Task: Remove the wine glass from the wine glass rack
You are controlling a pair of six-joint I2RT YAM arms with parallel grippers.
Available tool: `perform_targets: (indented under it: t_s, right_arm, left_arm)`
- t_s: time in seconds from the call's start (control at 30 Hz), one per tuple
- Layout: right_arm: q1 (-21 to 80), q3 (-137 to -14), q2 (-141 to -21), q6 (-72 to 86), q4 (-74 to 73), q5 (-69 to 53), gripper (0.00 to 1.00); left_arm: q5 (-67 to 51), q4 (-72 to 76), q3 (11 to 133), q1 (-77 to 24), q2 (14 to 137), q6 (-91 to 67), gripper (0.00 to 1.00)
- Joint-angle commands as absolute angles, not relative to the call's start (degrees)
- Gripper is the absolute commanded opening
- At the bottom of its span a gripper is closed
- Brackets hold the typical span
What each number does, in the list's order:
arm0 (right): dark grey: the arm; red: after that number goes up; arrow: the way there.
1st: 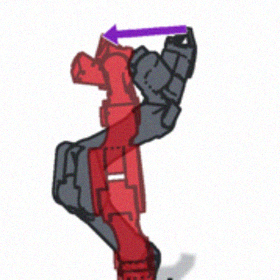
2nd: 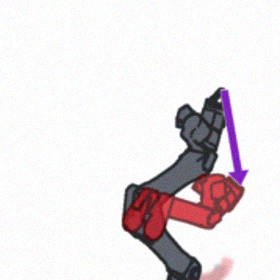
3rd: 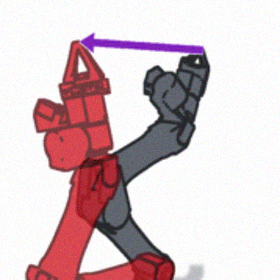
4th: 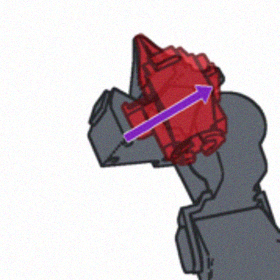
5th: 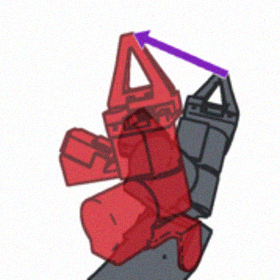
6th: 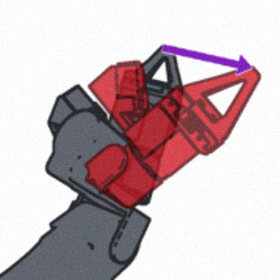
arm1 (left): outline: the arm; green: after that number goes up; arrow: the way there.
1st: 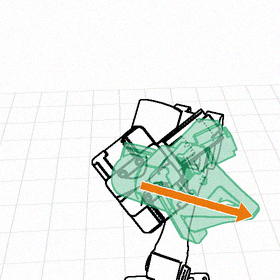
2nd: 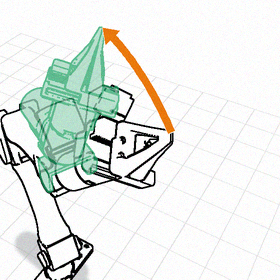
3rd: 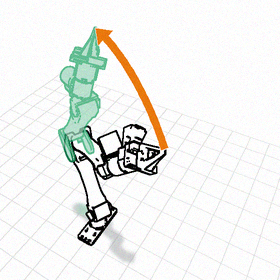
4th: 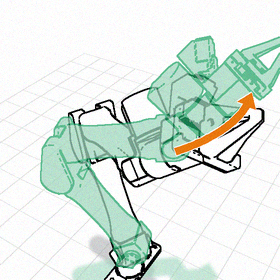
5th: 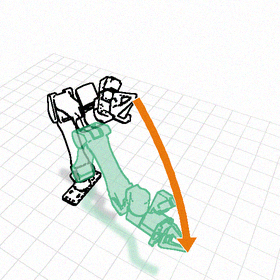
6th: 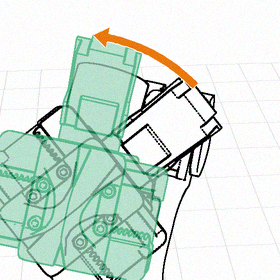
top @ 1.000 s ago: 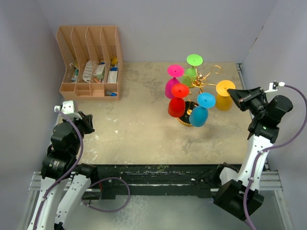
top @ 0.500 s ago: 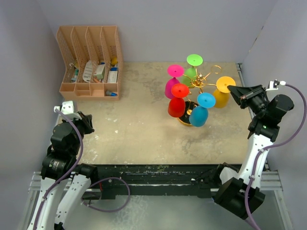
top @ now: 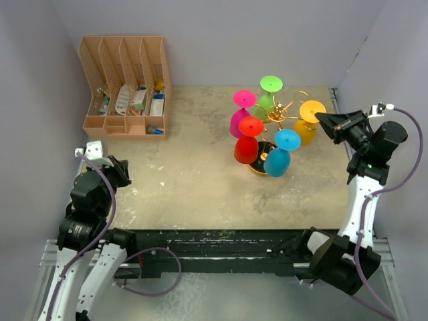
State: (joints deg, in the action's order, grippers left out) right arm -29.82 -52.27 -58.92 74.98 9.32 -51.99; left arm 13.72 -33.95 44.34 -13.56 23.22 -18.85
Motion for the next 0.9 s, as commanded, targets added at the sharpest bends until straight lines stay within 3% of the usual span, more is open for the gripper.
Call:
perform_targets:
  t_s: [0.0,0.43,0.87]
  right_arm:
    - [-27.1,-57.0,-59.0,72.9,11.1,-51.9,0.00]
    - [-23.1,-57.2,-58.5,71.2,8.1,-50.6,0.00]
    - [-23.2,-62.2,-47.7,63.1,-16.2,-36.3,0.00]
  left_arm:
    - [14.2,-32.5,44.8,-13.8,23.1,-18.8,0.17]
    - [14.2,-32.6,44.8,-13.8,23.3,-18.9,0.16]
    - [14.2,-32.9,44.9,-13.8,23.0,-19.0,0.17]
